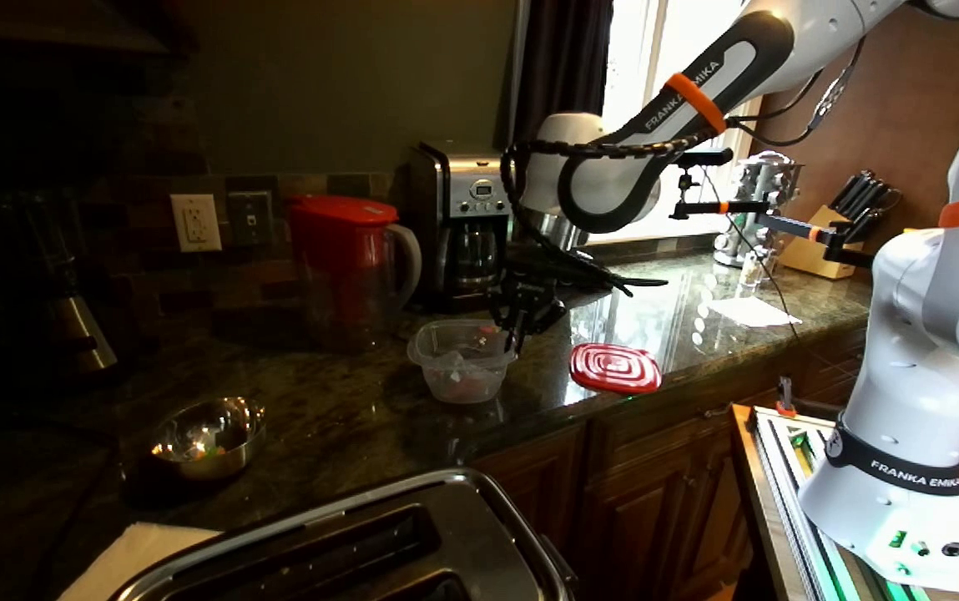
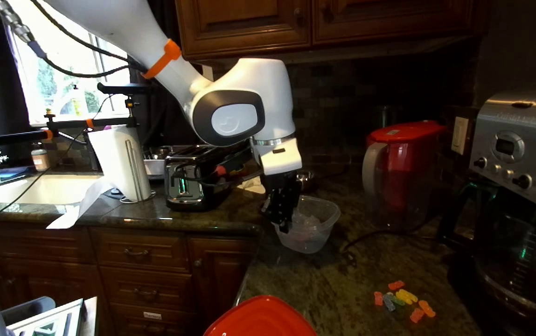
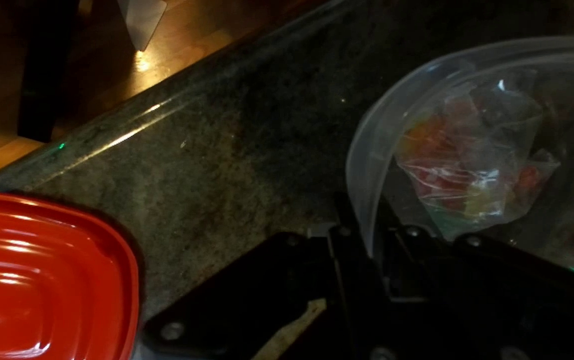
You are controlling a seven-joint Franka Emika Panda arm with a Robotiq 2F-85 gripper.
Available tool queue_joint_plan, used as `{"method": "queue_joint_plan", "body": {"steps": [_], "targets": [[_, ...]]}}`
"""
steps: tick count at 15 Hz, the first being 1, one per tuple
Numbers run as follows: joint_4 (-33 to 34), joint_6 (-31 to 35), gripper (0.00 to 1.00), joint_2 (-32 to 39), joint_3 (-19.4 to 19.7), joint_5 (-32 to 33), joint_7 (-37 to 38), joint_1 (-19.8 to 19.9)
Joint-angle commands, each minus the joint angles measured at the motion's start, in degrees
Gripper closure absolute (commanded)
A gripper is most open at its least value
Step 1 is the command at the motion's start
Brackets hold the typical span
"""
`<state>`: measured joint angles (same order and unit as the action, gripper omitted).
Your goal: Move the lunchbox closer to the lid, and then place three gummy bears inside
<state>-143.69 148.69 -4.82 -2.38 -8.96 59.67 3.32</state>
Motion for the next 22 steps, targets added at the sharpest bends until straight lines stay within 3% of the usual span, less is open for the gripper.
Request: {"method": "queue_joint_plan", "body": {"steps": [1,5,8,12,15,20,22], "targets": [[-0.07,1.04,0.55,0.07,0.31,2.30,2.95,-0.29],[-2.73,1.01,0.26,-6.07,-0.24,7.30,6.93,0.31],[-4.75,3.35,0.02,-11.38,-1.78,18.91,16.31,4.27],[-5.15,2.99,0.00,-15.14,-2.25,25.17,26.61,10.55],[-3.24,-1.21,0.00,-13.62,-2.64,28.85,32.31,15.42],[-1.59,-8.62,0.00,-8.64,0.50,27.06,30.93,14.78],[-1.01,-8.13,0.00,-6.77,2.43,24.58,27.77,13.20]]}}
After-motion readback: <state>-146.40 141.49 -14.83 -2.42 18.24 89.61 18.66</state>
